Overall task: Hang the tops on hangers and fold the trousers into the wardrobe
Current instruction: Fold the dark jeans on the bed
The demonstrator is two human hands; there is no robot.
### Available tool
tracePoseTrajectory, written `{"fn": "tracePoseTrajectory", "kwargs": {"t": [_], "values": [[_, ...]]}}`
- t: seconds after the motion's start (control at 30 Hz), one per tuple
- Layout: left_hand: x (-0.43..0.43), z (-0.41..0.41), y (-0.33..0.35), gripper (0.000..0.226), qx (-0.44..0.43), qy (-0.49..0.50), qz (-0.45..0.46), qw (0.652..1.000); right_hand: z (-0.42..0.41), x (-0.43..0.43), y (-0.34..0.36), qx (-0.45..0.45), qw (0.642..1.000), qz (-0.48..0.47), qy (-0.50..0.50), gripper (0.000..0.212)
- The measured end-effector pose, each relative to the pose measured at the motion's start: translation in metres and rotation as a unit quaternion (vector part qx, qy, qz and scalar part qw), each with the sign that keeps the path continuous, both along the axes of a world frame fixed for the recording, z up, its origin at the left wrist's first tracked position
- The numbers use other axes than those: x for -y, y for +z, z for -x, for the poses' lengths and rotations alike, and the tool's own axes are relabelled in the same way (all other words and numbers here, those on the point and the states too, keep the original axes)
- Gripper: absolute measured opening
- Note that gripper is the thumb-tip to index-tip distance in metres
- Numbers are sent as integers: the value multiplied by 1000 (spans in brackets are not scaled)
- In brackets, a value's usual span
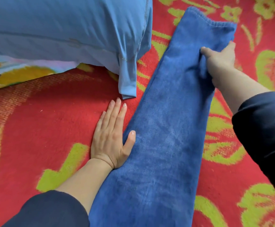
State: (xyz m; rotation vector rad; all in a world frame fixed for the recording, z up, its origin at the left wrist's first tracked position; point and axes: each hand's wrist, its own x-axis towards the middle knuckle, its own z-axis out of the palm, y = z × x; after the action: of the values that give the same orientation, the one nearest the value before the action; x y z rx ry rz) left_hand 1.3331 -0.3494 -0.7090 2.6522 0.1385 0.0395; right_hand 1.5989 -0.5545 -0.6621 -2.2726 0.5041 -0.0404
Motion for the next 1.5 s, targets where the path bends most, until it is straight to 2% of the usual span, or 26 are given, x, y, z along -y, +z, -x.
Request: {"fn": "tracePoseTrajectory", "kwargs": {"t": [0.03, 0.1, 0.2, 0.27, 0.33, 0.47, 0.6, 0.77, 0.97, 1.1, 1.17, 1.23, 1.3, 1.37, 1.43, 1.5], "values": [[0, 0, 0, 72, -1, 1, 3, 1000, 10, -7, 4, -9, 997, 79, 10, 76], [1, 0, 1, 72, -4, 4, 4, 1000, 50, -18, 11, -12, 983, 172, 67, 84], [0, 0, 3, 72, -2, 8, 5, 1000, 159, -25, 6, -12, 959, 186, 213, 73], [-1, -1, 3, 72, 7, 12, 6, 1000, 227, -21, -3, -47, 914, 254, 311, 68], [0, -1, 1, 71, 10, 13, -1, 1000, 258, -14, -14, -73, 878, 310, 358, 66], [-4, -5, -3, 63, -12, -3, 9, 1000, 250, -10, -21, -85, 871, 319, 362, 64], [-24, 11, 3, 64, -70, -61, 104, 990, 283, -16, -17, -112, 886, 283, 351, 65], [-15, 146, -1, 83, -71, -13, 55, 996, 417, -19, -14, -106, 870, 285, 389, 67], [-9, 279, 9, 94, -113, 27, 109, 987, 547, -15, -3, -132, 848, 311, 408, 66], [-23, 363, 20, 94, -150, 29, 121, 981, 617, -12, 4, -161, 867, 283, 377, 67], [-29, 400, 25, 88, -167, 41, 117, 978, 653, -12, 8, -176, 878, 259, 363, 70], [-32, 432, 29, 77, -179, 71, 122, 974, 685, -13, 15, -183, 904, 205, 326, 75], [-33, 453, 34, 63, -204, 121, 133, 963, 711, -20, 24, -163, 943, 139, 254, 82], [-33, 468, 43, 51, -234, 163, 175, 942, 733, -32, 31, -160, 975, 70, 134, 88], [-31, 478, 53, 42, -256, 175, 202, 929, 748, -42, 36, -209, 978, -24, 4, 87], [-30, 485, 64, 38, -282, 165, 198, 924, 755, -45, 36, -273, 956, -87, -67, 76]]}}
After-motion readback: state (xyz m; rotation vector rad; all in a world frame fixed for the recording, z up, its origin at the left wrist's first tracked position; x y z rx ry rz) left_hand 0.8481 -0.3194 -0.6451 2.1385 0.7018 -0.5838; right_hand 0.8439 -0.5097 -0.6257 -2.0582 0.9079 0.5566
